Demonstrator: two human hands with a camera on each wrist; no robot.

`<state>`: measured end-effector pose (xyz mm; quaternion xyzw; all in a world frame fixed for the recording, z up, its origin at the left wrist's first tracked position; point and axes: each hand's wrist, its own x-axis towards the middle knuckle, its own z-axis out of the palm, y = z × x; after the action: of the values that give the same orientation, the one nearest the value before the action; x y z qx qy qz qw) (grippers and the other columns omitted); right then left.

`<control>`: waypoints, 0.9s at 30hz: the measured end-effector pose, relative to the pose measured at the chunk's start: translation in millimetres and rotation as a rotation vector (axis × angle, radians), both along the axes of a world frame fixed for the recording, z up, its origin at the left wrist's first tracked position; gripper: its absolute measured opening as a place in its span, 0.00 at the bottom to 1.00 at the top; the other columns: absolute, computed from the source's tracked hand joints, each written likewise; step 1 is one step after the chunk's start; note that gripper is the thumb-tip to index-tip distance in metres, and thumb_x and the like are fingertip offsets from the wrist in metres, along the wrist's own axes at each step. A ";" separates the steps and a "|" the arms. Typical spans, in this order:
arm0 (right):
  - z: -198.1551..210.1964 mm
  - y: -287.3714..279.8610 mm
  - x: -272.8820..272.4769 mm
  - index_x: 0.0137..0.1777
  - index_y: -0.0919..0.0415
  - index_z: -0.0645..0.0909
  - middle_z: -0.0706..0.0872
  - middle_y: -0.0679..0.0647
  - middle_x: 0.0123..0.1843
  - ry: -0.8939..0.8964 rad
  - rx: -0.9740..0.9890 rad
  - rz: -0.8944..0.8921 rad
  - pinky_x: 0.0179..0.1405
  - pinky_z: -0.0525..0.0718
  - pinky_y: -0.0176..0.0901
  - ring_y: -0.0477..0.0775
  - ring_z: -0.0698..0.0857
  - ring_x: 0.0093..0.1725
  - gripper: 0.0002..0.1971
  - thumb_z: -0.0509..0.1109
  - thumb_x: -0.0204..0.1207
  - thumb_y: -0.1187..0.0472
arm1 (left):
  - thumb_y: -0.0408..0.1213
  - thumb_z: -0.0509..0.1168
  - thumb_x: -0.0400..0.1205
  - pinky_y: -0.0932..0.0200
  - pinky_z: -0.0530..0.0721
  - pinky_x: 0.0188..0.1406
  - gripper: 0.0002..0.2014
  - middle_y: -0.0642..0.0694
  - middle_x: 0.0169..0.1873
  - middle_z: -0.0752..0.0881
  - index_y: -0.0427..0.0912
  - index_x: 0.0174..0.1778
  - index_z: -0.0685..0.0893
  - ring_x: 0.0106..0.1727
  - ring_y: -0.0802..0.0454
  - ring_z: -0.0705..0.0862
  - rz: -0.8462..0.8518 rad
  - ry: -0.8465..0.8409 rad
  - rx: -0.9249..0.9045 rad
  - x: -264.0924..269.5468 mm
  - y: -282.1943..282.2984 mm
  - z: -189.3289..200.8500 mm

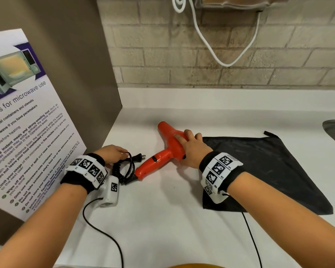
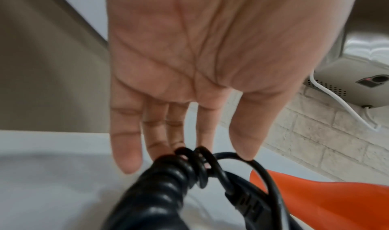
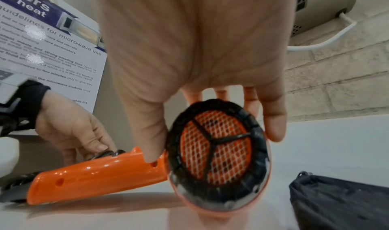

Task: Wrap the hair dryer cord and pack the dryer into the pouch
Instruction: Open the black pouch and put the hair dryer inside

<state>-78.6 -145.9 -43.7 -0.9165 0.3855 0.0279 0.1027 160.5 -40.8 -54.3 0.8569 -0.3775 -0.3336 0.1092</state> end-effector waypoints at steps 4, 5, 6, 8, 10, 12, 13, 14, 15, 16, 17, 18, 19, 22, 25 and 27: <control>3.1 -6.3 -9.0 0.79 0.49 0.50 0.60 0.59 0.75 -0.101 0.104 0.009 0.66 0.72 0.57 0.66 0.65 0.68 0.44 0.72 0.68 0.47 | 0.41 0.63 0.81 0.54 0.77 0.51 0.22 0.40 0.67 0.79 0.43 0.72 0.72 0.66 0.44 0.76 0.089 0.025 -0.062 1.6 9.3 1.0; 3.8 -8.3 -11.9 0.79 0.48 0.51 0.60 0.59 0.75 -0.128 0.139 0.005 0.67 0.72 0.56 0.66 0.65 0.68 0.44 0.72 0.68 0.47 | 0.40 0.63 0.81 0.54 0.76 0.55 0.23 0.40 0.68 0.78 0.42 0.72 0.71 0.68 0.43 0.75 0.095 0.013 -0.063 0.0 11.6 2.9; 4.9 -10.1 -15.2 0.79 0.48 0.51 0.60 0.58 0.75 -0.156 0.178 -0.001 0.68 0.72 0.56 0.66 0.65 0.69 0.43 0.72 0.68 0.47 | 0.40 0.63 0.81 0.54 0.74 0.60 0.23 0.39 0.70 0.76 0.41 0.73 0.71 0.70 0.43 0.74 0.100 -0.017 -0.061 -2.6 13.6 5.5; 7.4 -14.9 -23.8 0.78 0.47 0.54 0.62 0.58 0.74 -0.213 0.250 -0.023 0.70 0.73 0.57 0.65 0.67 0.70 0.41 0.71 0.69 0.46 | 0.41 0.64 0.80 0.55 0.70 0.68 0.24 0.37 0.70 0.75 0.41 0.73 0.71 0.71 0.42 0.74 0.083 -0.134 -0.095 -11.9 14.7 12.2; 8.5 -24.4 -36.1 0.77 0.49 0.58 0.65 0.59 0.73 -0.231 0.289 -0.062 0.71 0.73 0.59 0.64 0.70 0.70 0.37 0.70 0.70 0.45 | 0.42 0.65 0.79 0.53 0.72 0.68 0.23 0.38 0.69 0.77 0.44 0.71 0.73 0.69 0.41 0.76 0.039 -0.240 -0.216 -35.9 10.8 23.6; 7.3 -39.4 -52.7 0.75 0.53 0.63 0.68 0.60 0.72 -0.190 0.290 -0.118 0.72 0.72 0.56 0.63 0.72 0.70 0.32 0.68 0.73 0.47 | 0.42 0.65 0.78 0.53 0.76 0.64 0.20 0.42 0.65 0.78 0.47 0.67 0.77 0.63 0.44 0.79 -0.039 -0.237 -0.403 -75.6 2.6 38.2; 6.1 -48.4 -61.7 0.74 0.55 0.65 0.69 0.60 0.71 -0.148 0.279 -0.150 0.71 0.73 0.54 0.63 0.73 0.70 0.30 0.68 0.74 0.49 | 0.41 0.66 0.78 0.57 0.76 0.60 0.18 0.45 0.63 0.79 0.48 0.65 0.79 0.59 0.47 0.80 -0.084 -0.197 -0.482 -97.6 -1.8 45.3; 4.8 -57.5 -72.3 0.74 0.56 0.66 0.69 0.61 0.71 -0.097 0.264 -0.188 0.70 0.73 0.53 0.63 0.73 0.69 0.29 0.67 0.75 0.50 | 0.40 0.66 0.78 0.62 0.76 0.55 0.16 0.47 0.60 0.81 0.48 0.63 0.81 0.54 0.50 0.81 -0.137 -0.144 -0.536 -120.2 -8.1 50.0; 3.0 -66.6 -81.8 0.74 0.57 0.66 0.69 0.61 0.72 -0.041 0.245 -0.226 0.70 0.74 0.53 0.64 0.74 0.69 0.28 0.66 0.75 0.51 | 0.39 0.66 0.77 0.67 0.75 0.51 0.15 0.48 0.56 0.82 0.47 0.61 0.82 0.50 0.52 0.81 -0.191 -0.089 -0.568 -141.6 -14.5 53.4; 0.0 -76.2 -92.0 0.75 0.58 0.65 0.68 0.62 0.74 0.015 0.226 -0.265 0.70 0.74 0.53 0.65 0.73 0.70 0.29 0.67 0.75 0.51 | 0.38 0.67 0.77 0.71 0.74 0.47 0.15 0.47 0.53 0.84 0.46 0.60 0.83 0.47 0.54 0.81 -0.247 -0.031 -0.572 -160.5 -22.7 53.7; -3.3 -84.5 -103.2 0.76 0.59 0.63 0.67 0.62 0.76 0.076 0.210 -0.308 0.71 0.73 0.53 0.66 0.71 0.72 0.32 0.68 0.75 0.51 | 0.36 0.66 0.78 0.73 0.74 0.45 0.15 0.46 0.50 0.85 0.44 0.60 0.83 0.45 0.55 0.80 -0.301 0.024 -0.551 -178.4 -32.2 51.9; -7.3 -91.3 -112.5 0.77 0.59 0.59 0.66 0.62 0.77 0.137 0.192 -0.343 0.72 0.71 0.54 0.66 0.70 0.73 0.36 0.69 0.73 0.50 | 0.37 0.66 0.78 0.72 0.74 0.46 0.16 0.43 0.51 0.86 0.44 0.62 0.82 0.45 0.54 0.80 -0.343 0.067 -0.513 -192.8 -41.5 47.9; -12.6 -97.7 -122.8 0.78 0.60 0.57 0.66 0.62 0.77 0.195 0.176 -0.380 0.73 0.69 0.55 0.66 0.69 0.74 0.40 0.72 0.71 0.49 | 0.38 0.65 0.78 0.69 0.75 0.50 0.17 0.42 0.56 0.85 0.44 0.64 0.80 0.49 0.52 0.81 -0.383 0.089 -0.456 -205.5 -51.4 41.8; -25.2 -107.0 -142.9 0.71 0.64 0.68 0.76 0.64 0.69 0.300 0.139 -0.440 0.69 0.75 0.54 0.65 0.77 0.68 0.39 0.78 0.64 0.48 | 0.44 0.64 0.79 0.59 0.73 0.67 0.24 0.42 0.70 0.77 0.44 0.71 0.73 0.69 0.46 0.76 -0.510 0.038 -0.227 -228.5 -72.3 22.0; -29.8 -109.5 -149.4 0.61 0.68 0.78 0.82 0.64 0.62 0.298 0.119 -0.387 0.62 0.80 0.51 0.64 0.81 0.61 0.26 0.77 0.66 0.55 | 0.48 0.64 0.79 0.51 0.71 0.73 0.28 0.38 0.75 0.66 0.48 0.75 0.68 0.73 0.40 0.71 -0.600 -0.018 -0.031 -241.0 -78.0 4.6; -31.7 -109.1 -152.1 0.55 0.69 0.82 0.86 0.65 0.57 0.293 0.116 -0.356 0.58 0.82 0.49 0.63 0.84 0.57 0.17 0.75 0.69 0.61 | 0.49 0.64 0.78 0.48 0.68 0.75 0.30 0.36 0.77 0.57 0.51 0.76 0.65 0.75 0.36 0.67 -0.635 -0.060 0.064 -246.3 -75.8 -5.4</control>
<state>-230.7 -254.9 -75.4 -0.8129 0.5495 0.1641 0.1013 -85.8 -116.6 -59.7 0.7087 -0.6186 -0.3371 -0.0387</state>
